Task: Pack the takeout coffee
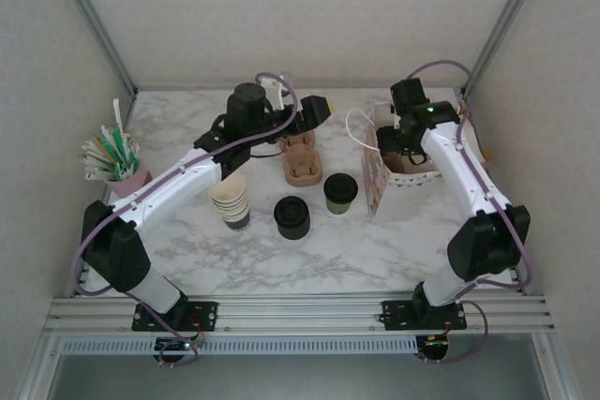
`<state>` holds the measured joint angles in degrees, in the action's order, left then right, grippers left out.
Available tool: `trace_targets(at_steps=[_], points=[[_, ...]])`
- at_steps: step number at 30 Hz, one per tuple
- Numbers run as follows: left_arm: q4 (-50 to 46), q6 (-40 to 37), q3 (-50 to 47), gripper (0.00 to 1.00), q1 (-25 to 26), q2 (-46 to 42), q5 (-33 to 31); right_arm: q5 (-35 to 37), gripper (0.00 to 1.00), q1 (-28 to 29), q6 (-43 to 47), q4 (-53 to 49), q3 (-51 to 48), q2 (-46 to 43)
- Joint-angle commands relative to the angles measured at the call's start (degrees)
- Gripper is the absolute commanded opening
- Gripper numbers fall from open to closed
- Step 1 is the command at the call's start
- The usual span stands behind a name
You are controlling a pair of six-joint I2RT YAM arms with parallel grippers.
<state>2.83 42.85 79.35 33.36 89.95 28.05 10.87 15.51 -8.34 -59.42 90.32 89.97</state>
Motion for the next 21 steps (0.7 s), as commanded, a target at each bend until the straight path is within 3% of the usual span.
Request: trace_targets(at_steps=[1, 13, 16, 21], points=[[2.1, -0.2, 0.7, 1.00, -0.8, -1.6, -2.1, -0.6, 0.80, -0.3, -1.4, -1.1, 2.0, -3.1], [3.8, -0.1, -7.8, 1.00, -0.6, -11.1, -5.2, -7.4, 0.92, -0.3, -2.3, -0.7, 6.5, -11.8], [-0.1, -2.7, -6.9, 1.00, -0.6, -12.2, -6.1, -11.2, 0.99, -0.2, -2.8, -2.2, 7.5, -14.4], [-6.2, -7.1, -4.7, 1.00, -0.6, -14.7, -8.3, -16.3, 0.99, 0.4, -4.9, -2.9, 7.9, -18.6]])
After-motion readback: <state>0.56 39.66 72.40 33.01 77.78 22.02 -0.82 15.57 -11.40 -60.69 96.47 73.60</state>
